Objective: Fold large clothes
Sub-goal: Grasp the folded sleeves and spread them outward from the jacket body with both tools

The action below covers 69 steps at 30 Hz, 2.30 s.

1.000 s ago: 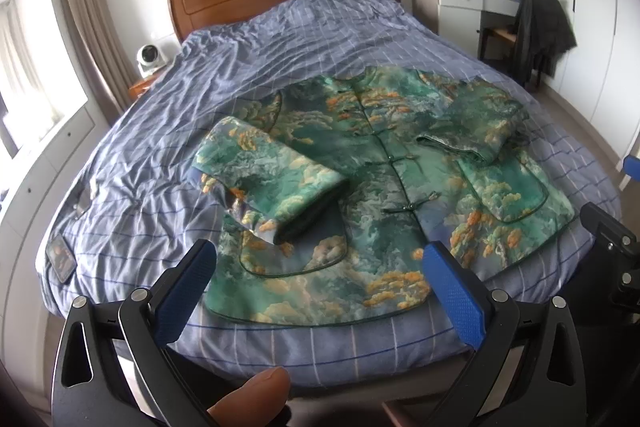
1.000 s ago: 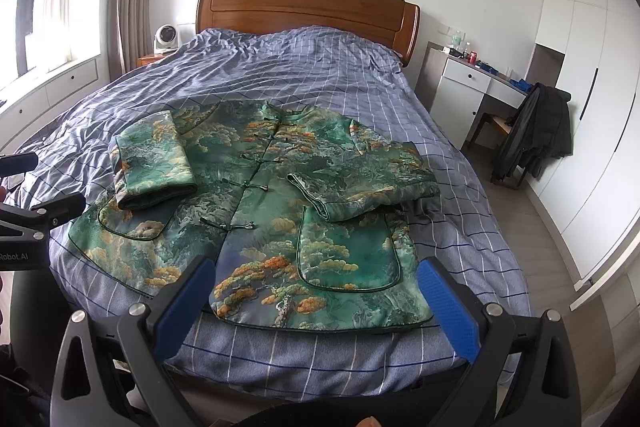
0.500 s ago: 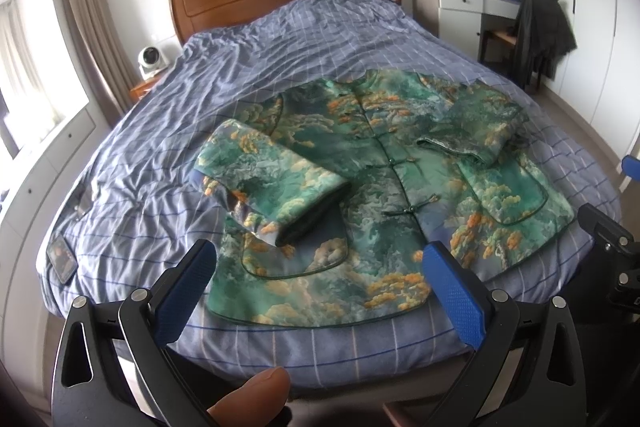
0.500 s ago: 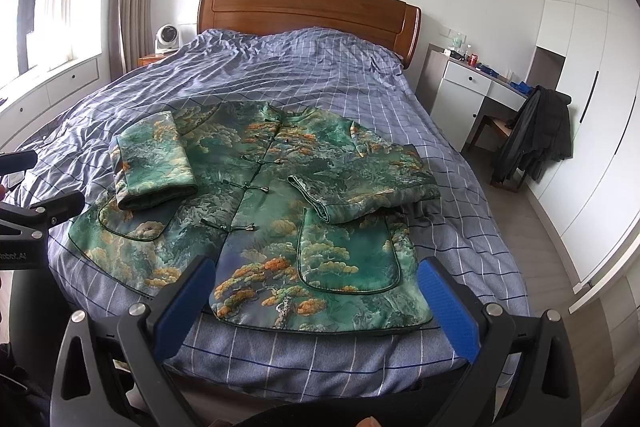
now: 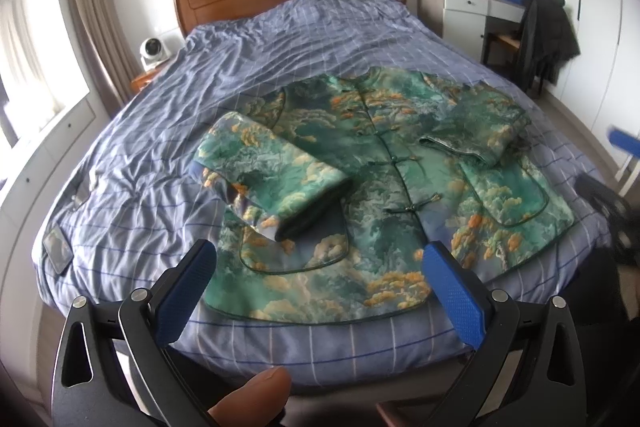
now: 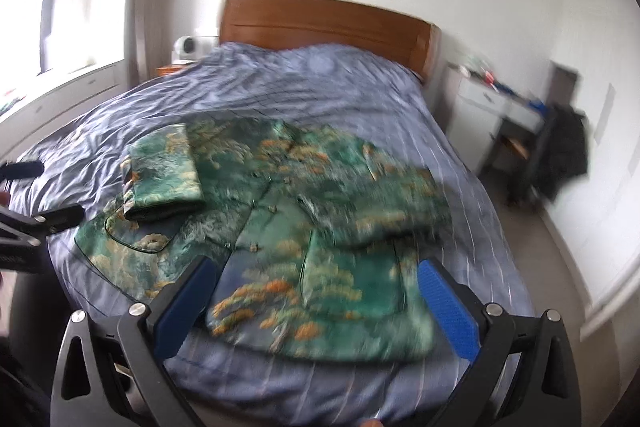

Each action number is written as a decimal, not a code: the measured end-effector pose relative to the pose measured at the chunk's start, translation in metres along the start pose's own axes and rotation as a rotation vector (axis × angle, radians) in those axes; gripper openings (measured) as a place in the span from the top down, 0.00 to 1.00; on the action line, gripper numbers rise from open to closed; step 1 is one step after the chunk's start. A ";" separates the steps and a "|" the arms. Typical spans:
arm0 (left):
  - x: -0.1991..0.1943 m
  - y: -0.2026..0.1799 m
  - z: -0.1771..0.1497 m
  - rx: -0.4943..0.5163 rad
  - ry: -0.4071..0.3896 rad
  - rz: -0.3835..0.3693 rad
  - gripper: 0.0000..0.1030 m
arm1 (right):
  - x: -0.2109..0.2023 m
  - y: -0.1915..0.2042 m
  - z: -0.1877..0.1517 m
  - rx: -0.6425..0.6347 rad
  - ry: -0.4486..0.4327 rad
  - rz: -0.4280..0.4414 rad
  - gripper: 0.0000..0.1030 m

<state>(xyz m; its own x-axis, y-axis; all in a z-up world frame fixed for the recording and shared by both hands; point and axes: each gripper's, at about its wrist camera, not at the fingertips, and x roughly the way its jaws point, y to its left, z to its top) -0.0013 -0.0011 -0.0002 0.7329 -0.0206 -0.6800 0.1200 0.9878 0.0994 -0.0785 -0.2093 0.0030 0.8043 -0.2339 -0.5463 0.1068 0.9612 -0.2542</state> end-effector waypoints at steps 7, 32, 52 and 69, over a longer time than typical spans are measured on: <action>-0.003 -0.001 -0.014 0.002 0.014 0.035 0.00 | 0.133 -0.018 0.010 -0.322 0.122 0.043 0.00; 0.010 0.003 -0.010 0.006 0.066 -0.060 0.00 | 0.110 -0.327 0.003 0.337 0.096 -0.478 0.81; 0.120 0.007 -0.002 0.378 0.189 -0.109 0.01 | 0.076 -0.178 -0.082 0.364 0.104 -0.305 0.45; 0.154 0.092 0.030 0.287 0.186 -0.253 0.91 | 0.041 -0.084 -0.045 0.276 0.016 -0.169 0.45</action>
<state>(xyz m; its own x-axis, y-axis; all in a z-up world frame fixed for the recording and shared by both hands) 0.1425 0.0820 -0.0743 0.5267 -0.2025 -0.8256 0.4815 0.8715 0.0934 -0.0808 -0.3059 -0.0337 0.7524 -0.3937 -0.5281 0.3941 0.9114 -0.1180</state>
